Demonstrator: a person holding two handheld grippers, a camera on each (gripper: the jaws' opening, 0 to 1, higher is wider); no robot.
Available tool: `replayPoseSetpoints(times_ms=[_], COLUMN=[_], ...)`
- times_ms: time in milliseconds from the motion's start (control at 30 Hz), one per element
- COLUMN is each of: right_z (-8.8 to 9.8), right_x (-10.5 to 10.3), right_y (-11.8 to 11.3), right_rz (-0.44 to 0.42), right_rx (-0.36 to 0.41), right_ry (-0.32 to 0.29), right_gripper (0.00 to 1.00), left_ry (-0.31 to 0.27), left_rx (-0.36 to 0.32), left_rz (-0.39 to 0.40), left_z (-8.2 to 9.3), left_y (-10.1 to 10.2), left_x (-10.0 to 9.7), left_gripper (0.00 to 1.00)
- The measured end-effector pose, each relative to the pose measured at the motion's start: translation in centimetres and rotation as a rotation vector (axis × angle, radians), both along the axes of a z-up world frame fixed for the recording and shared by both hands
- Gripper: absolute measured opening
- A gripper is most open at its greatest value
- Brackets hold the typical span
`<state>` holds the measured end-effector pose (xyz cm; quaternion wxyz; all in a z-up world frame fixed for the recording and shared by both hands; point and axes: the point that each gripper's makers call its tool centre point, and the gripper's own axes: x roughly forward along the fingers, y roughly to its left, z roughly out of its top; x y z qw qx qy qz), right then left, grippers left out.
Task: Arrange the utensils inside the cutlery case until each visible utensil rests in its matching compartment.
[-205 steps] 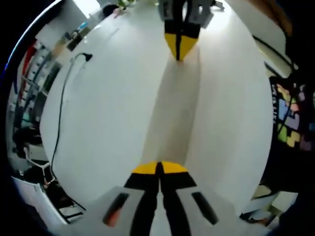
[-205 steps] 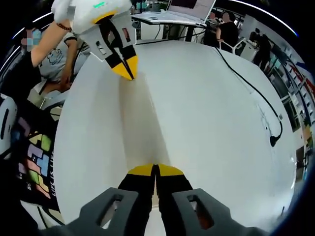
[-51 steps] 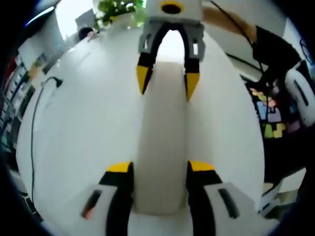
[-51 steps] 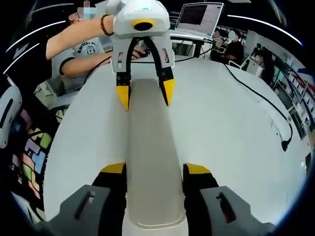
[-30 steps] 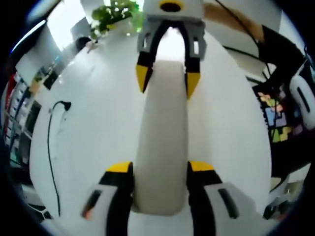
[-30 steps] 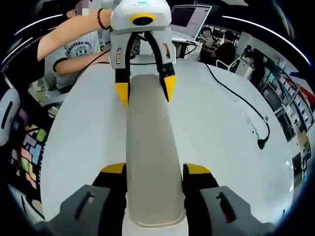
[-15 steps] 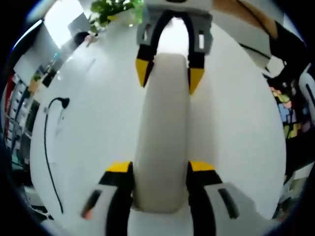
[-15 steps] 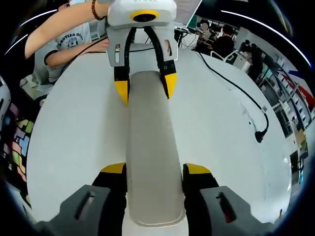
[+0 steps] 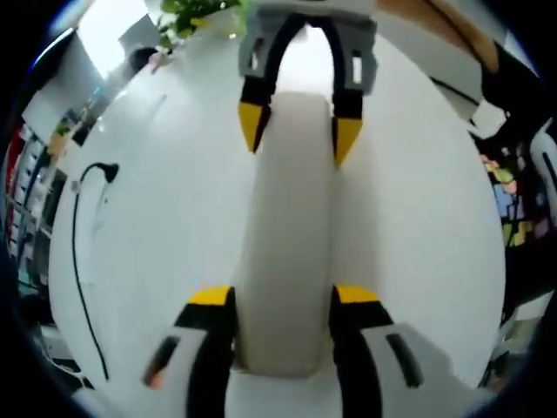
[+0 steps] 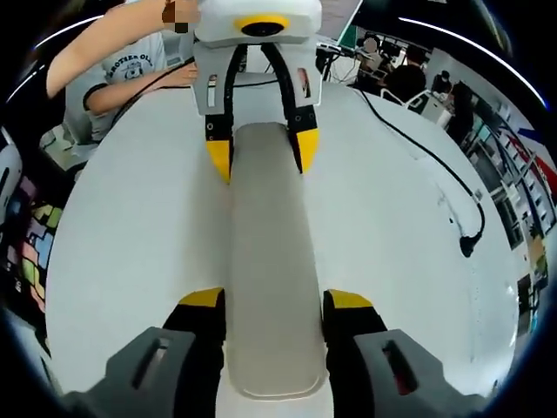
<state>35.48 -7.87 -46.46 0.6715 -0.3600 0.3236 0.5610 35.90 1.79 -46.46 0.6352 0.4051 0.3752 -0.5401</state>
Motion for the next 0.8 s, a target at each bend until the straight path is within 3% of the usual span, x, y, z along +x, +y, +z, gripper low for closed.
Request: replayPoseSetpoints(times_ms=[267,467,567,700,800], right_z=[0.2,0.3,0.3,0.9,2.5], right_x=[0.1,0.7,0.7,0.4,-0.2], right_y=[0.3,0.3,0.1,-0.6,-0.1], right_rz=[0.087,0.031,0.013,0.027,-0.008], right_rx=[0.014,0.072,0.068,0.051,0.13], right_ry=[-0.046,-0.047,-0.043,-0.057,-0.057], right_gripper=[0.46,0.53,0.53,0.51,0.52], left_ry=[0.021,-0.008,-0.035,-0.037,-0.072], left_rx=[-0.006,-0.04,-0.021,-0.036,-0.077], left_rz=[0.009,0.037,0.009,0.01,0.001], left_z=[0.0,0.1,0.3,2.0,3.9], left_y=[0.1,0.3,0.5,0.7,0.6], left_x=[0.1,0.7,0.5,-0.1,-0.7], left_gripper=[0.45,0.53,0.63,0.65,0.64])
